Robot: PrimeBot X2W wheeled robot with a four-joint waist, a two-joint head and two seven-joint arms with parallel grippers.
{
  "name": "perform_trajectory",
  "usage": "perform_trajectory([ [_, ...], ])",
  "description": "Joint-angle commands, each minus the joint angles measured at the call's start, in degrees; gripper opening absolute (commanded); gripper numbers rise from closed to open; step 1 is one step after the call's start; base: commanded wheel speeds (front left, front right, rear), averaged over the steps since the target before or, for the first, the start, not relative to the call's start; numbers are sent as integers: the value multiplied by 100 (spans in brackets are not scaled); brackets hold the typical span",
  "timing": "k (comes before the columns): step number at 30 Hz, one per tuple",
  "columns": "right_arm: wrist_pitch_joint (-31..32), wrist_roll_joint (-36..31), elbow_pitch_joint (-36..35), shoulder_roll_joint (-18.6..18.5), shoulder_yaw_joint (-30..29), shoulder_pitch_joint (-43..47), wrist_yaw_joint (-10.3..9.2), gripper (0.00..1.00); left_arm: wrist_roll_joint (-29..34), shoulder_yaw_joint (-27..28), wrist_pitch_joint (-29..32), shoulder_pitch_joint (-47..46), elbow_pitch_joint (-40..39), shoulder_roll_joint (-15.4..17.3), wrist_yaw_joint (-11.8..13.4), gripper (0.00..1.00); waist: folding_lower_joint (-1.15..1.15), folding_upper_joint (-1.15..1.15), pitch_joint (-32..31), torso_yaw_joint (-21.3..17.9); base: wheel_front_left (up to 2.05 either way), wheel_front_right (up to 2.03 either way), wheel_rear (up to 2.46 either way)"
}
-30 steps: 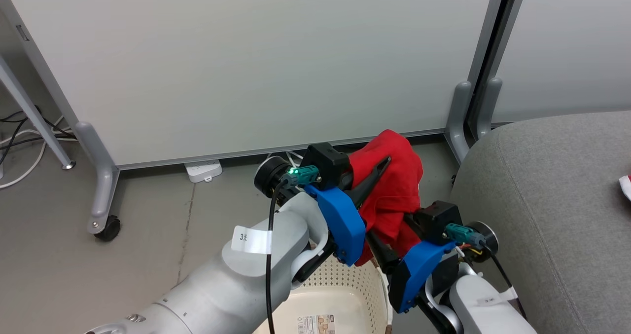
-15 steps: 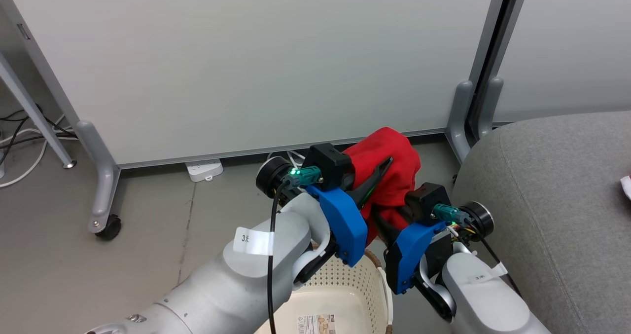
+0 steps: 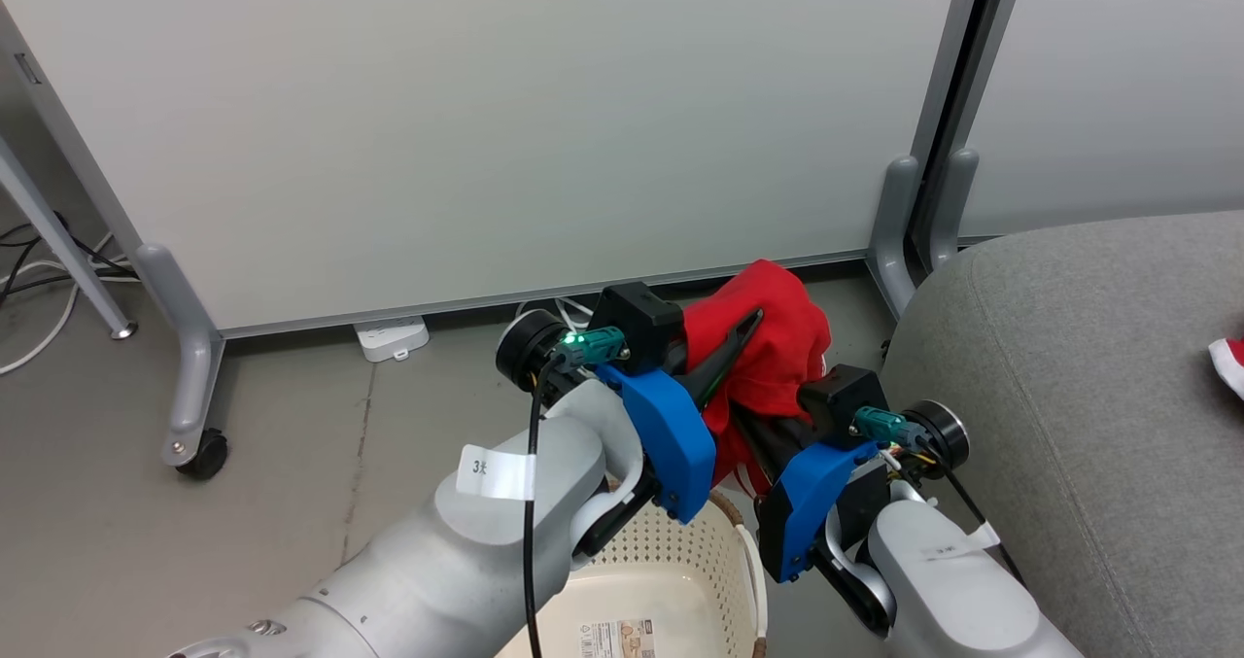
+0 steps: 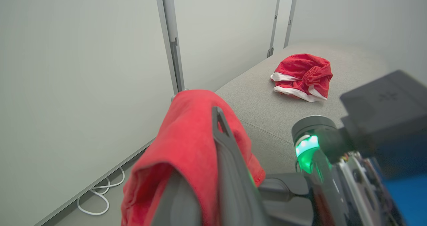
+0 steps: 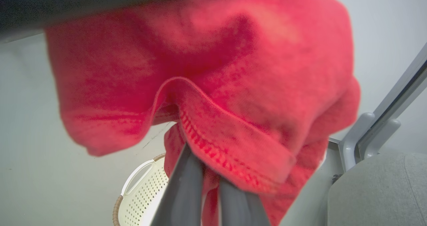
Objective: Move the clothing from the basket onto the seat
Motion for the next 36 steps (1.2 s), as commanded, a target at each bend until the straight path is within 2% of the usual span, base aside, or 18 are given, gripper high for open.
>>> perform_trajectory([
  [1,-40,35,21,-2,10,-83,1,0,-10,-22,-29,20,21,-3,-10,0,0,0,2,-3,0,0,0],
  [21,-128,119,138,-1,49,-102,1,0,-52,-24,-49,41,106,-3,-10,0,0,0,-14,-36,0,0,0],
  [22,-131,125,143,-1,52,-104,1,0,-60,-24,-50,43,109,-3,-10,8,0,0,-14,-37,0,0,0],
  [23,-134,131,149,-1,55,-107,1,0,-55,-24,-50,37,121,-3,-10,51,0,0,-14,-38,0,0,0],
  [24,-137,138,152,-1,57,-109,1,0,-37,-16,-48,25,129,-3,-10,100,0,0,-14,-38,0,0,0],
  [30,-177,121,129,-1,46,-132,1,0,182,353,-50,174,1,3,32,100,0,0,4,-45,0,0,0],
  [36,-219,53,63,-1,-54,-104,2,0,790,1108,-51,782,-512,255,103,100,0,0,46,-47,0,0,0],
])
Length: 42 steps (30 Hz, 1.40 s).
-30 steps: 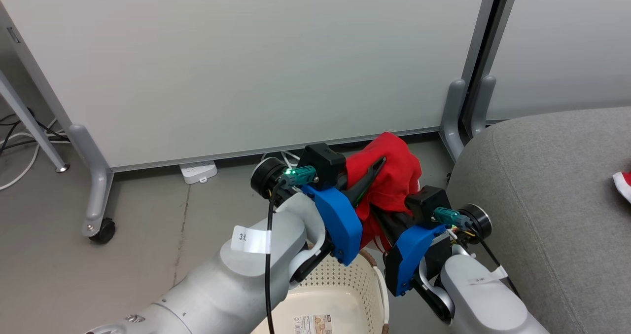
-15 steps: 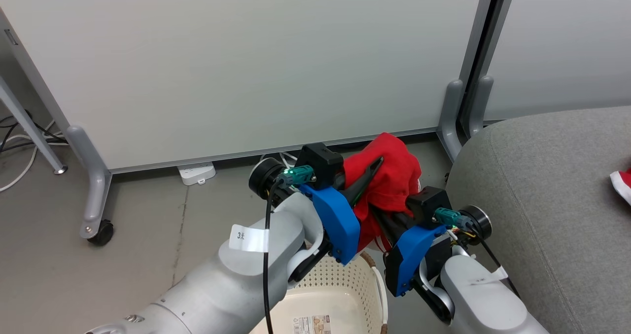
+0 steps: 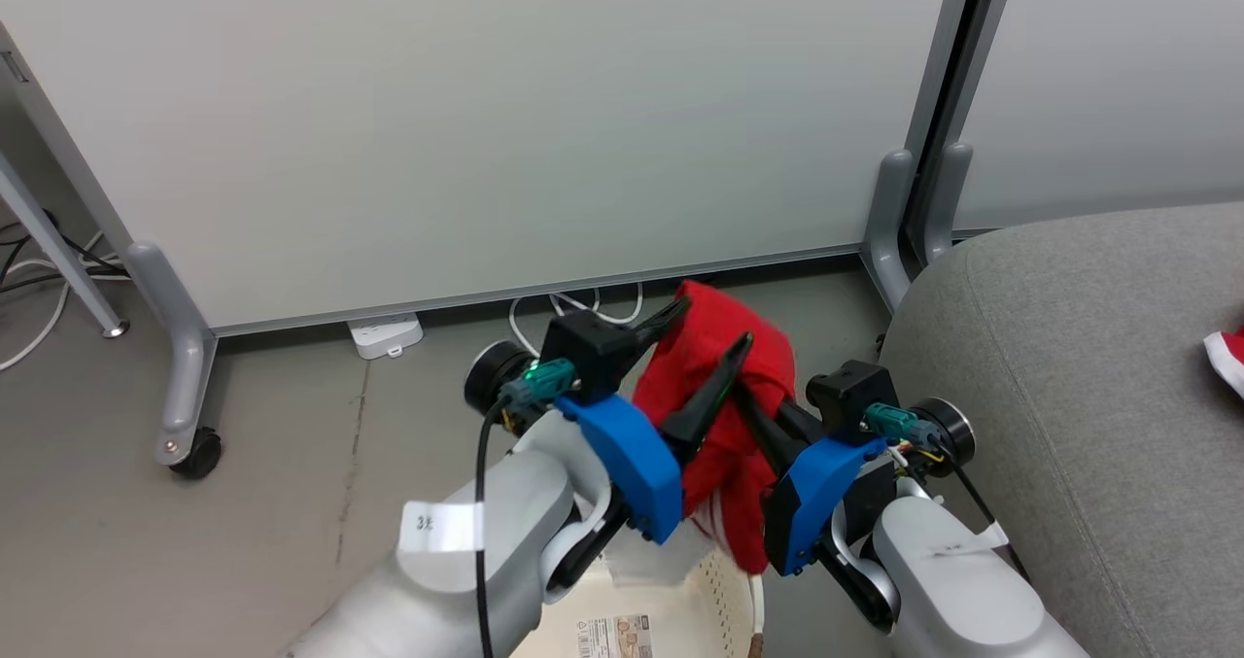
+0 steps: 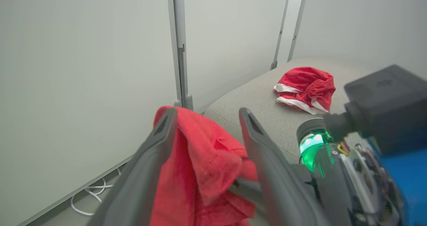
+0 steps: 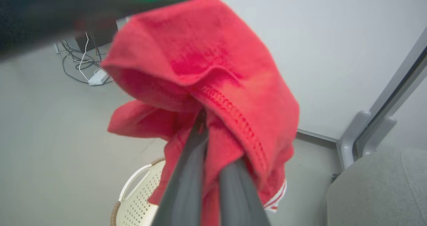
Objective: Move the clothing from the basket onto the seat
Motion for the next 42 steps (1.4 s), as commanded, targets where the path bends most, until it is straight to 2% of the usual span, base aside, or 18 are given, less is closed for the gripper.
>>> perform_trajectory([
  [1,-51,-45,-37,-1,-58,-30,1,0,188,243,-25,283,-182,122,51,100,-1,0,14,-2,0,0,0],
  [12,-12,-195,-167,-1,-266,108,1,0,1444,1783,-26,1827,-1365,699,96,100,-1,0,127,-23,0,0,0],
  [21,41,-221,-305,-1,-319,168,1,0,2142,2911,-26,2986,-1877,813,86,100,-1,0,138,-82,0,0,0],
  [34,126,-231,-416,-1,-365,256,1,0,2599,3511,-27,3350,-1908,588,-46,100,-1,0,140,-108,0,0,0],
  [42,152,-263,-459,-2,-411,222,1,0,2727,3619,-26,3397,-1930,447,-82,100,-1,0,176,-510,0,0,0],
])
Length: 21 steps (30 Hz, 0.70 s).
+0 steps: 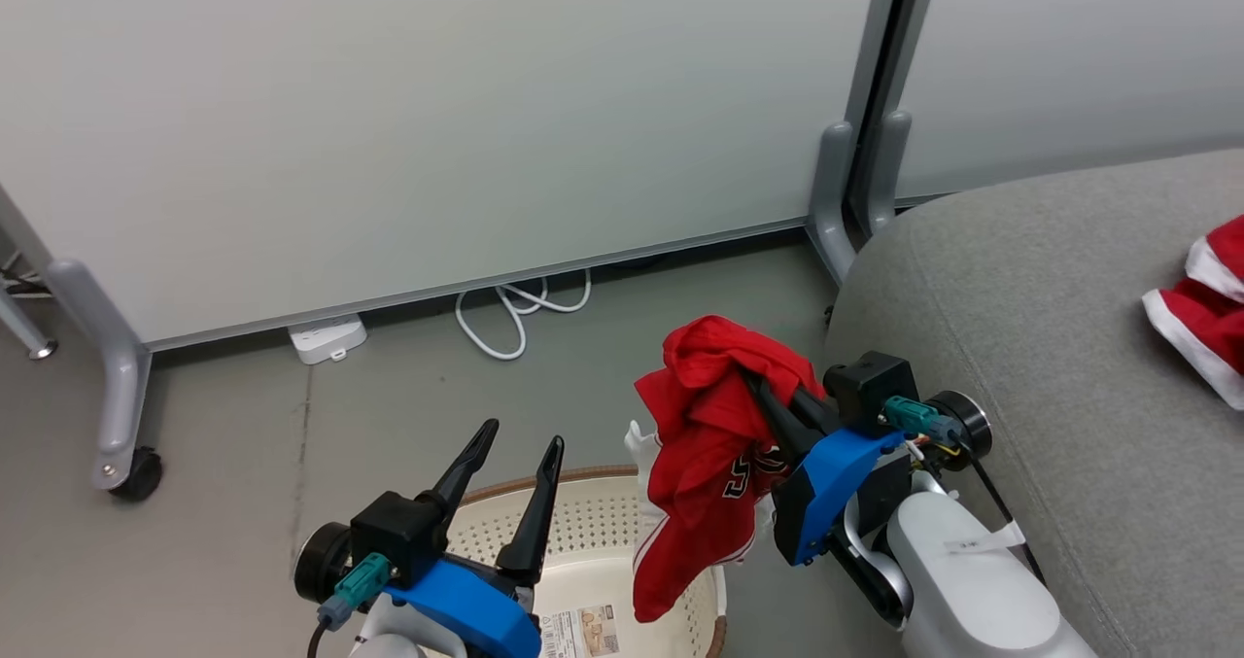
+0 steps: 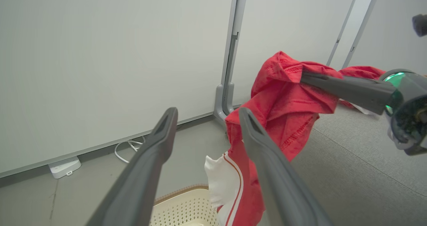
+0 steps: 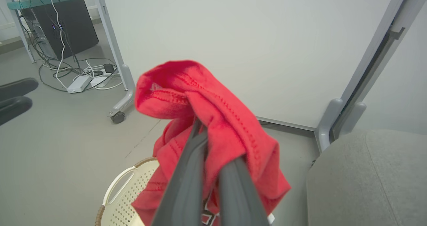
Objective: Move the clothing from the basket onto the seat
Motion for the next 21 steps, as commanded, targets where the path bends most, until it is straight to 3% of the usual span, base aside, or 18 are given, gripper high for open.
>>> perform_trajectory([
  [1,-1,-43,-25,-3,-45,32,2,0,37,6,-27,22,-13,-14,-38,100,0,0,32,-177,0,0,0],
  [21,-21,-39,-240,-1,-272,8,2,0,17,-219,-26,-242,-136,20,-33,100,0,0,389,-1943,0,0,0],
])
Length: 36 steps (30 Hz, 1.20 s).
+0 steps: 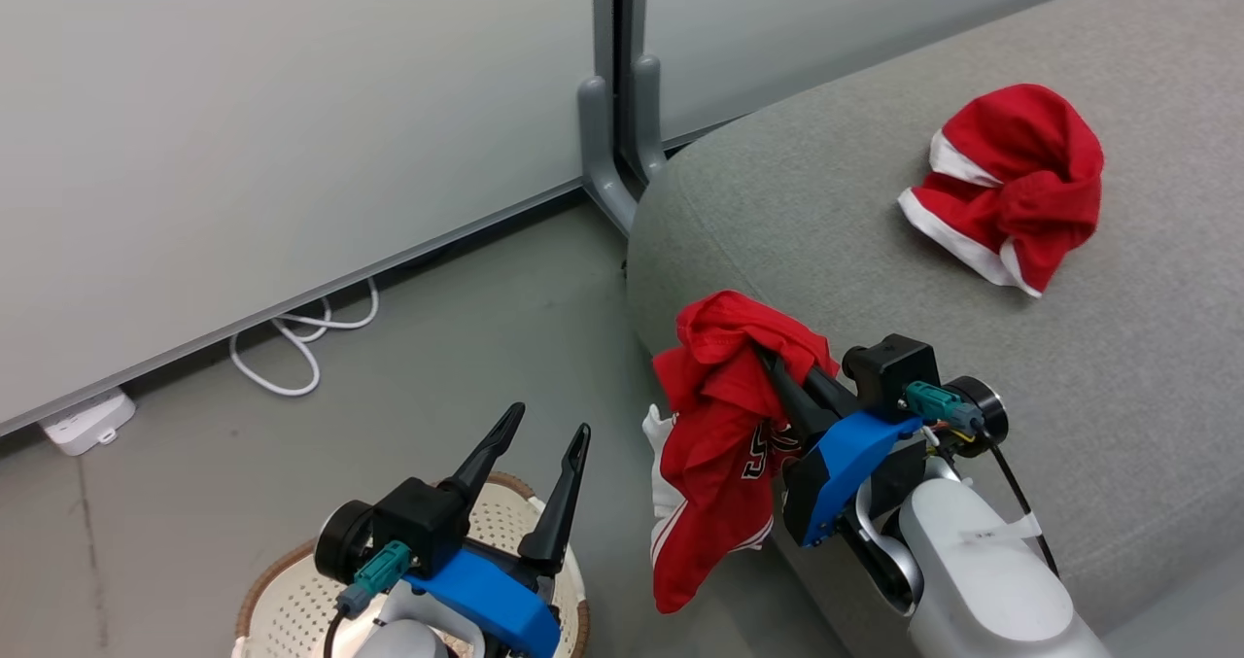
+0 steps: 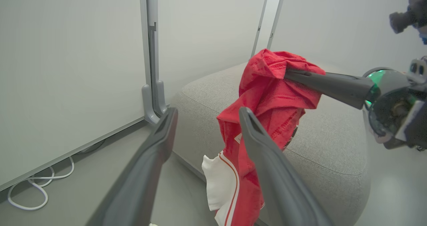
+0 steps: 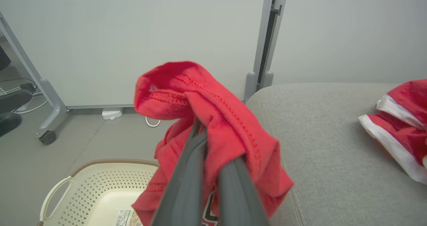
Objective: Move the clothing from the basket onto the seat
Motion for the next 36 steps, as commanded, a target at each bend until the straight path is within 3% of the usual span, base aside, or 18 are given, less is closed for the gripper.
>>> perform_trajectory([
  [1,-32,14,-29,2,-25,16,2,0,-7,-12,-26,-96,-11,39,-15,100,0,0,94,-252,0,0,0],
  [12,-103,78,-53,3,-57,91,1,0,-23,-70,-25,-200,27,112,-15,100,0,0,217,-674,0,0,0],
  [19,-90,91,-62,3,-185,7,1,0,-21,-150,-25,-280,13,131,-15,100,0,0,325,-640,0,0,0],
  [24,56,-73,-99,-39,-702,-503,1,0,57,-183,-26,-457,-63,235,-15,100,0,0,669,-535,0,0,0],
  [31,377,-156,-307,-544,-1596,-1591,1,0,189,-248,-26,-785,-253,497,-15,100,0,0,1427,-442,0,0,0],
  [36,684,-61,-422,-1104,-2375,-2516,1,0,263,-397,42,-1164,-455,791,-15,100,0,0,2200,-422,0,0,0],
])
